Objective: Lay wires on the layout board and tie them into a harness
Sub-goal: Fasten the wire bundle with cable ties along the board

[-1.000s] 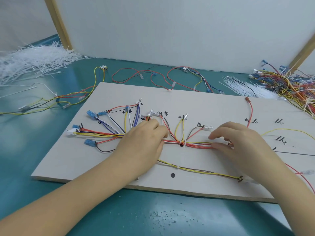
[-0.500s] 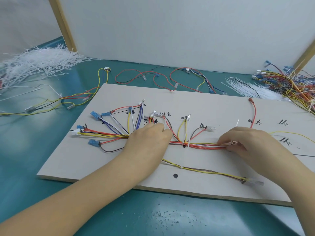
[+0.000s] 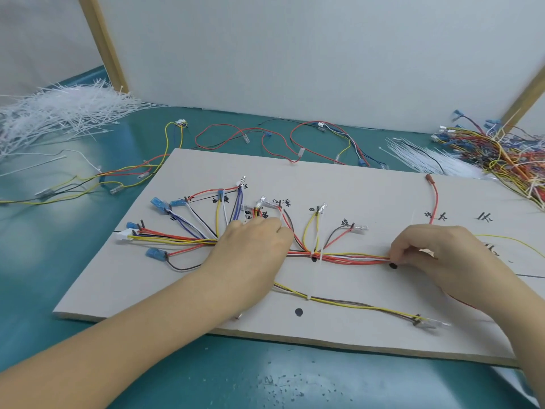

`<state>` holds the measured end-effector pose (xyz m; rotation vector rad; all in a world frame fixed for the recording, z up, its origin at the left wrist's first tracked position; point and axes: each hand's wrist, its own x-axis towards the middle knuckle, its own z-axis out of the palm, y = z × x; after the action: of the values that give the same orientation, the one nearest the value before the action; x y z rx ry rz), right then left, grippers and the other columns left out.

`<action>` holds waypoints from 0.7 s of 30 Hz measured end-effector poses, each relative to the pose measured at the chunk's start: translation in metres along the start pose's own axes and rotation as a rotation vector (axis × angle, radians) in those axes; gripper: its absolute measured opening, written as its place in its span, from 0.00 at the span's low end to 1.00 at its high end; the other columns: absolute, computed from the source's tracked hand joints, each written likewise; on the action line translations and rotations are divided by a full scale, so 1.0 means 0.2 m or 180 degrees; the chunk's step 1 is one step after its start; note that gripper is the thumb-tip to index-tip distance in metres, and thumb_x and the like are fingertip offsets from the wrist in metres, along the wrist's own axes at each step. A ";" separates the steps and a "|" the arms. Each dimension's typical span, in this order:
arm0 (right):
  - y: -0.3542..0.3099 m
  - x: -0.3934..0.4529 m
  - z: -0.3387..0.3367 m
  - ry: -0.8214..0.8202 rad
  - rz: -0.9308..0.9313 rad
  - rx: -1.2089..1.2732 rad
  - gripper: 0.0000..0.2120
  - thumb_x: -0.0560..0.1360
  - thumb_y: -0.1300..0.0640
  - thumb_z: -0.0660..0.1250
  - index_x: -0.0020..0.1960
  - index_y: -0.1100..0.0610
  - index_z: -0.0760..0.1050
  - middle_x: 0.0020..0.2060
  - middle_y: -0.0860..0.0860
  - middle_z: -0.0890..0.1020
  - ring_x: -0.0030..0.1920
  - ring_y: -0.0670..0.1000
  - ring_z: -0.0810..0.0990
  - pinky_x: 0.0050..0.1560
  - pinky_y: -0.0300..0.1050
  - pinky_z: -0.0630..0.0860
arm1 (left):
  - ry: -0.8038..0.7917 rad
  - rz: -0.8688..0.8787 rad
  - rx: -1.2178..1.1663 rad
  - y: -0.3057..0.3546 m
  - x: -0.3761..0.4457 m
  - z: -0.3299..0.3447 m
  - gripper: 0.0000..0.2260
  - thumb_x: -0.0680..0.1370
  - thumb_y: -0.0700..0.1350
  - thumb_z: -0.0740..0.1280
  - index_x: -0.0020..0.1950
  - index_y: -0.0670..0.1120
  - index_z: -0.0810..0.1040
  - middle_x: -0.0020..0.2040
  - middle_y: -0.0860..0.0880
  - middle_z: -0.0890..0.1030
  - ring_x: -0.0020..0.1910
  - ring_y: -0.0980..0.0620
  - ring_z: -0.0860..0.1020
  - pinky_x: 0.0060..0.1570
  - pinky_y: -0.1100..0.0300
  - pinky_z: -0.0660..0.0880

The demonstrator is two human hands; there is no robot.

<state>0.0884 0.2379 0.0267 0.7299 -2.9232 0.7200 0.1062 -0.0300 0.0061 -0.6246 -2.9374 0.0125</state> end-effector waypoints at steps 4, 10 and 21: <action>0.02 -0.01 0.01 0.0103 -0.0049 -0.0021 0.29 0.69 0.76 0.67 0.33 0.40 0.69 0.33 0.45 0.82 0.41 0.41 0.75 0.40 0.24 0.68 | -0.0033 0.0036 -0.0117 -0.02 0.01 0.01 0.07 0.79 0.39 0.57 0.51 0.51 0.66 0.46 0.53 0.65 0.52 0.51 0.69 0.42 0.60 0.60; 0.05 -0.02 0.03 0.0148 0.0032 0.0075 0.29 0.69 0.75 0.65 0.32 0.40 0.67 0.34 0.47 0.82 0.38 0.49 0.76 0.42 0.36 0.70 | -0.0038 0.0001 -0.0028 -0.02 0.01 0.01 0.06 0.79 0.40 0.57 0.50 0.52 0.66 0.49 0.54 0.69 0.53 0.51 0.70 0.42 0.61 0.61; -0.21 0.04 0.25 0.0486 -0.0542 0.0369 0.16 0.64 0.71 0.62 0.35 0.49 0.72 0.36 0.46 0.81 0.39 0.48 0.78 0.41 0.40 0.72 | -0.0074 -0.0289 -0.0604 -0.32 -0.24 -0.02 0.09 0.74 0.47 0.63 0.38 0.57 0.65 0.38 0.57 0.69 0.47 0.52 0.75 0.43 0.53 0.73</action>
<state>0.1045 0.1789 0.0012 0.8791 -2.6625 0.8903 0.1235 -0.1081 0.0067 -0.5175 -3.0092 -0.2732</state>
